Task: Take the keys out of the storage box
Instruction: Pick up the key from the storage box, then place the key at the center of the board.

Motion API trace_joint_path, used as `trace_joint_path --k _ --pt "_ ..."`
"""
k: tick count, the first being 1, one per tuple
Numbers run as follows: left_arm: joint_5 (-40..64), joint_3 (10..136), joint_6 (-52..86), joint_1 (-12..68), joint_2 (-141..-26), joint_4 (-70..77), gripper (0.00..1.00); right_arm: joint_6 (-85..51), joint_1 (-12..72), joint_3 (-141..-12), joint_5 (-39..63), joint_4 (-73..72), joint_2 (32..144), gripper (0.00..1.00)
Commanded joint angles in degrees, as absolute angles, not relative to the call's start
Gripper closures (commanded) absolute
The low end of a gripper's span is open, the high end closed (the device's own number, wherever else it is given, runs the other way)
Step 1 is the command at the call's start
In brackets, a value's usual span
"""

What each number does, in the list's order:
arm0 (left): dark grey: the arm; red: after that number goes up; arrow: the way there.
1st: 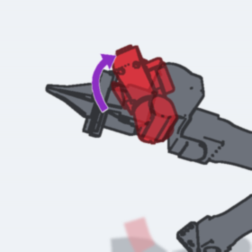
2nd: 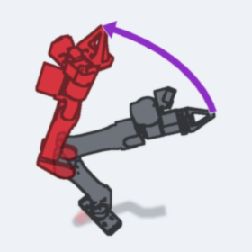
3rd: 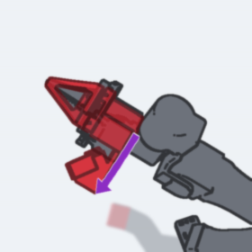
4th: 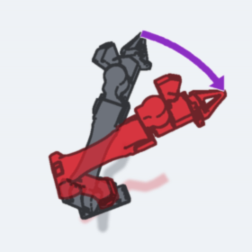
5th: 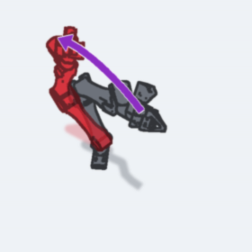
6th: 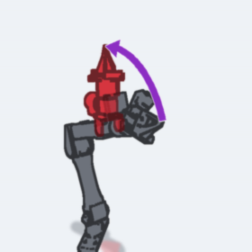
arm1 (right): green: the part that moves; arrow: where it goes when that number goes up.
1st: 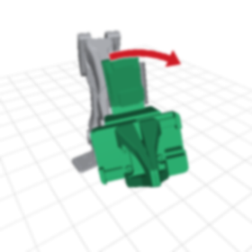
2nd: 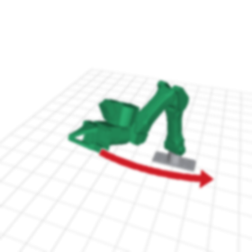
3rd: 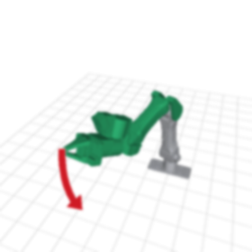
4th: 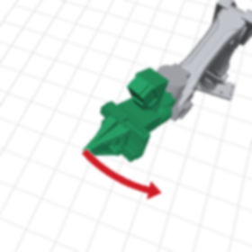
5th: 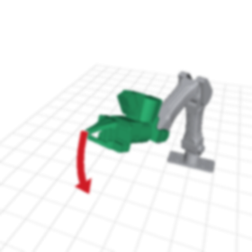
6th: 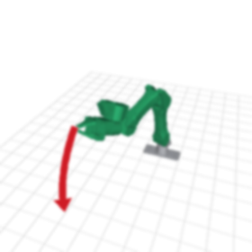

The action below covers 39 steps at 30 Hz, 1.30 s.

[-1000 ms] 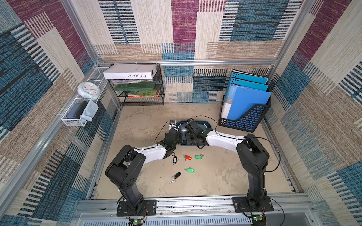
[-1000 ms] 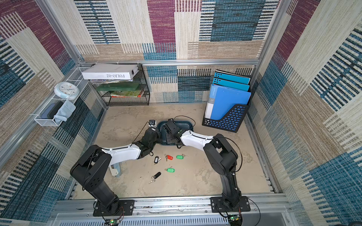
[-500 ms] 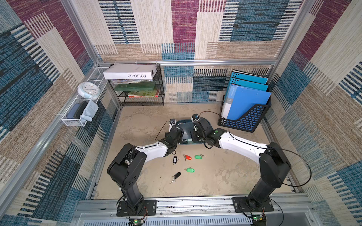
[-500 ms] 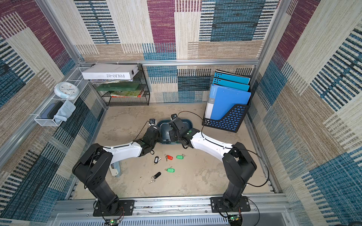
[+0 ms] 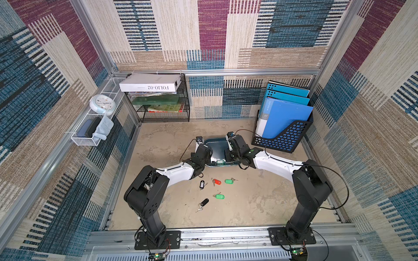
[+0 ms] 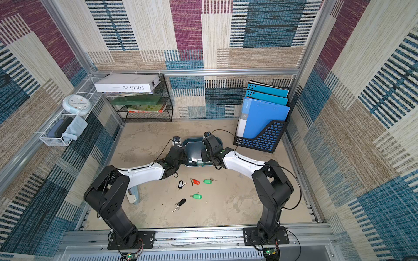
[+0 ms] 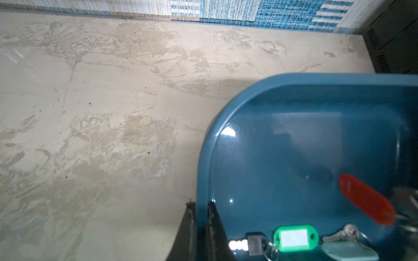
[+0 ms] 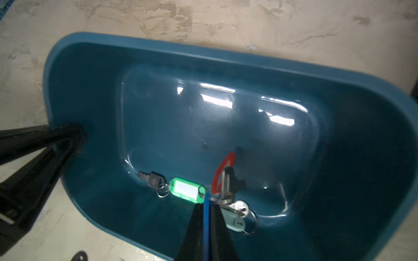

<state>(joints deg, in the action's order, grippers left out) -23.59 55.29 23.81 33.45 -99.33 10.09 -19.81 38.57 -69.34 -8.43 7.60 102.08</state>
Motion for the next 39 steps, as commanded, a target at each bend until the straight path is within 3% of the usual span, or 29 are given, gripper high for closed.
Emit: trace_joint_path --k 1,7,17,27,32,39 --pt "-23.36 56.55 24.16 33.40 -99.75 6.95 1.00 -20.55 38.11 -70.34 -7.18 6.31 103.43 1.00" --pt "-22.23 58.01 24.76 33.39 -100.67 4.75 1.00 -21.25 36.67 -74.17 -8.39 9.84 108.37 1.00" --pt "-22.93 59.85 24.86 33.31 -101.69 1.98 1.00 -21.18 36.30 -72.84 -5.33 9.30 105.07 1.00" --pt "-22.96 60.59 25.48 32.87 -101.78 0.59 1.00 -19.87 36.30 -58.78 0.46 10.39 82.51 1.00" --pt "-22.72 61.30 25.58 32.78 -101.90 -0.09 1.00 -17.16 36.46 -51.16 16.57 10.84 74.64 1.00" --pt "-22.64 62.36 25.81 32.70 -102.51 -0.99 1.00 -22.90 39.30 -38.82 23.33 10.37 65.47 1.00"
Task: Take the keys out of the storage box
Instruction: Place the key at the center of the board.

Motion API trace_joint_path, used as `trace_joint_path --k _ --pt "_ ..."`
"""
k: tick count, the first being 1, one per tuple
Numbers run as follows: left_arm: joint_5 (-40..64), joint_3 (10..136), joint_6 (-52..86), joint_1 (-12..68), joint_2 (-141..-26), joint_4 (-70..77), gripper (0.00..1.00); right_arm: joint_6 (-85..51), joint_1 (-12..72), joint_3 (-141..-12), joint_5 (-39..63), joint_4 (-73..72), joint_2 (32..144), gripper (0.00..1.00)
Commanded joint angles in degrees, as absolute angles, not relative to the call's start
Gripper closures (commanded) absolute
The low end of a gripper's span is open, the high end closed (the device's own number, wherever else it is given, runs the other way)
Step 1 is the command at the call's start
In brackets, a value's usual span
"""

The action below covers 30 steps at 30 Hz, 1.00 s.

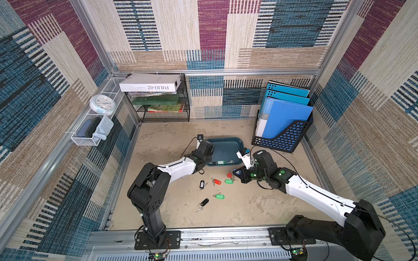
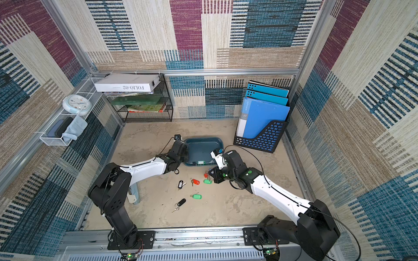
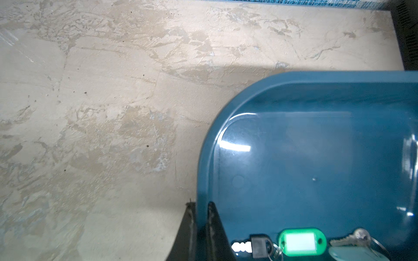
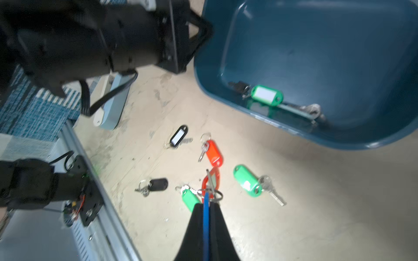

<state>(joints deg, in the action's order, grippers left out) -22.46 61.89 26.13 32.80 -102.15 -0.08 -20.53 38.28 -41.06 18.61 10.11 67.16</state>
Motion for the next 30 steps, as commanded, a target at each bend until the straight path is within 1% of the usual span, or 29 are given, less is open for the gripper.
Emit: trace_joint_path --k 1,7,17,23,30 --pt "-22.59 62.47 25.90 32.70 -102.53 -1.12 1.00 -23.40 40.05 -37.93 23.21 10.86 65.08 1.00" --pt "-22.33 62.62 26.11 32.70 -102.40 -1.50 1.00 -25.61 44.51 -34.20 21.18 12.30 65.89 1.00" --pt "-21.80 62.40 26.50 32.70 -102.67 -1.47 1.00 -26.24 44.65 -30.89 17.48 9.41 72.50 1.00" --pt "-21.63 62.40 26.52 32.70 -102.76 -1.25 1.00 -26.63 44.65 -32.40 13.79 9.72 76.99 1.00" --pt "-21.62 62.45 26.44 32.70 -102.92 -1.32 1.00 -26.40 44.57 -34.48 10.26 9.74 78.77 1.00"
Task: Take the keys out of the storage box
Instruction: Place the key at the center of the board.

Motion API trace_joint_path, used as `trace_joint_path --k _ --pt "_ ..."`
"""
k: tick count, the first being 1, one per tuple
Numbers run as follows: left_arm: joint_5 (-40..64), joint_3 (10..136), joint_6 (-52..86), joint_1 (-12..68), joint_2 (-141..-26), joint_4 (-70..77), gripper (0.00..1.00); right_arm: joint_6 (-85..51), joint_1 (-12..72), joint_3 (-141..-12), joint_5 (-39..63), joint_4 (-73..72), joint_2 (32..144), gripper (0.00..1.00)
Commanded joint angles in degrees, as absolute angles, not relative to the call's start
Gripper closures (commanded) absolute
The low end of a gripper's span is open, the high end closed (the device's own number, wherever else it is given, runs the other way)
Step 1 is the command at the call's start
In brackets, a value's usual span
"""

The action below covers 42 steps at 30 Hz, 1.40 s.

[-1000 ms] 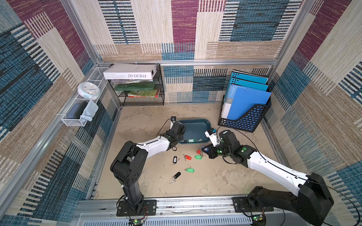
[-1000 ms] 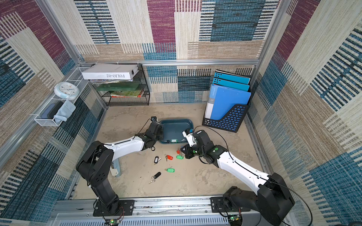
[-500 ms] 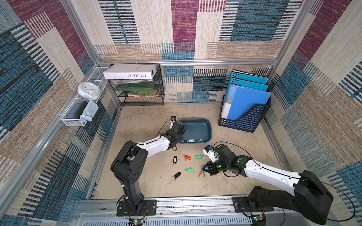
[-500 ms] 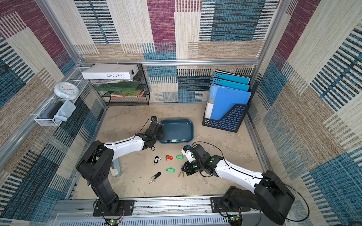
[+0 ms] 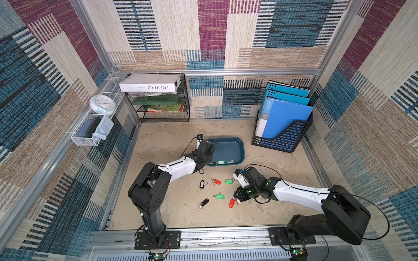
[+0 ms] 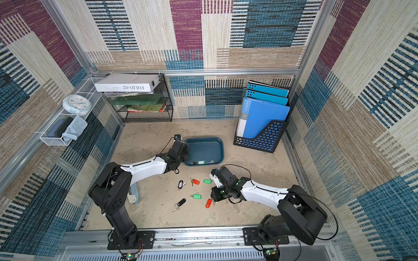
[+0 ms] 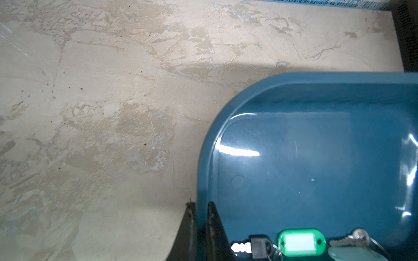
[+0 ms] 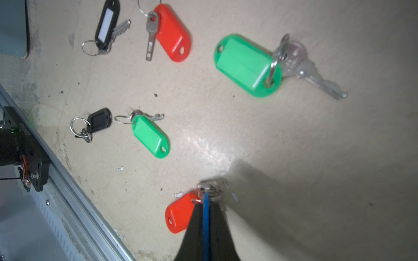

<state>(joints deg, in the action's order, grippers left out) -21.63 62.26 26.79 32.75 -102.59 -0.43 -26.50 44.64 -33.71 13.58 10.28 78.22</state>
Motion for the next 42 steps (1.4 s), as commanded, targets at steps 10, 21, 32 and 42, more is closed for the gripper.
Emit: trace_joint_path --k 10,21,32,42 --pt "-21.36 62.51 26.31 32.70 -102.84 -1.32 1.00 -25.32 44.51 -37.63 7.36 10.65 82.60 0.68" --pt "-21.12 62.57 26.28 32.70 -103.02 -1.13 1.00 -26.66 44.88 -36.12 7.12 14.62 75.09 0.49" --pt "-20.57 62.77 26.22 32.63 -103.27 -1.05 1.00 -29.95 49.43 -35.47 -0.97 19.17 67.93 0.44" --pt "-20.39 62.75 26.22 32.70 -103.42 -0.90 1.00 -31.50 55.14 -38.01 -1.48 12.73 80.22 0.48"
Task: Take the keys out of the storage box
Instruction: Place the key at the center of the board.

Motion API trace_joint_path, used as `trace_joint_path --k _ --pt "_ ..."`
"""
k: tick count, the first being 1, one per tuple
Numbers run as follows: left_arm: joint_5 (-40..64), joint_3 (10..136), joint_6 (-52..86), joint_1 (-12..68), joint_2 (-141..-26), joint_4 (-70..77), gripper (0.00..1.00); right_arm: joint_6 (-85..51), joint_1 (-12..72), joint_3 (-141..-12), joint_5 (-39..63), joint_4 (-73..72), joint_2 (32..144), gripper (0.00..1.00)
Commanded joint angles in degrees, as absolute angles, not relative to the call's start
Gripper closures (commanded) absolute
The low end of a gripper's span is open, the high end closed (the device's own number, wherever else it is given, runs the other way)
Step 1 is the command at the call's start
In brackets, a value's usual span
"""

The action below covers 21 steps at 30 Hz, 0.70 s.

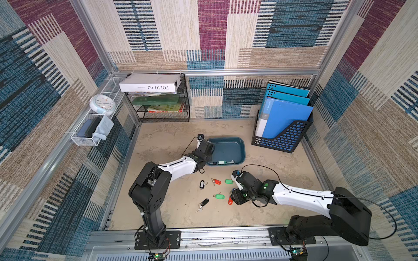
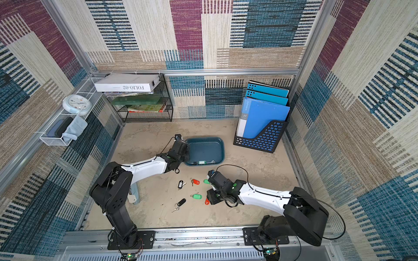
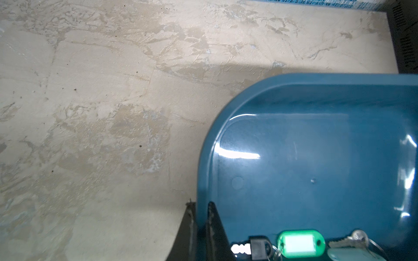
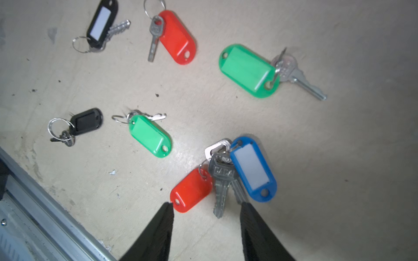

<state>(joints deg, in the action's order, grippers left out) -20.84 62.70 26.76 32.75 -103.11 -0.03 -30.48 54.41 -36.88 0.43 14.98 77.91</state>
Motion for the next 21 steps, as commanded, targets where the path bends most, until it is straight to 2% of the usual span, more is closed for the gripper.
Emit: trace_joint_path --k 1,8,12,17,21 --pt "-20.39 62.80 26.17 32.67 -103.45 -0.96 1.00 -31.46 55.49 -38.76 -1.78 12.42 81.47 0.49" --pt "-19.95 62.71 26.19 32.69 -103.25 -1.14 1.00 -30.89 58.98 -47.86 -8.68 18.24 94.05 0.51" --pt "-19.95 62.49 26.24 32.69 -103.03 -1.02 1.00 -31.66 60.17 -49.56 -10.50 19.93 97.15 0.61" --pt "-19.95 62.58 26.15 32.70 -103.09 -0.99 1.00 -31.91 61.00 -49.87 -11.48 20.97 96.65 0.79" --pt "-19.94 62.41 26.17 32.69 -102.91 -0.97 1.00 -32.36 60.99 -48.64 -12.35 22.33 95.65 0.86"
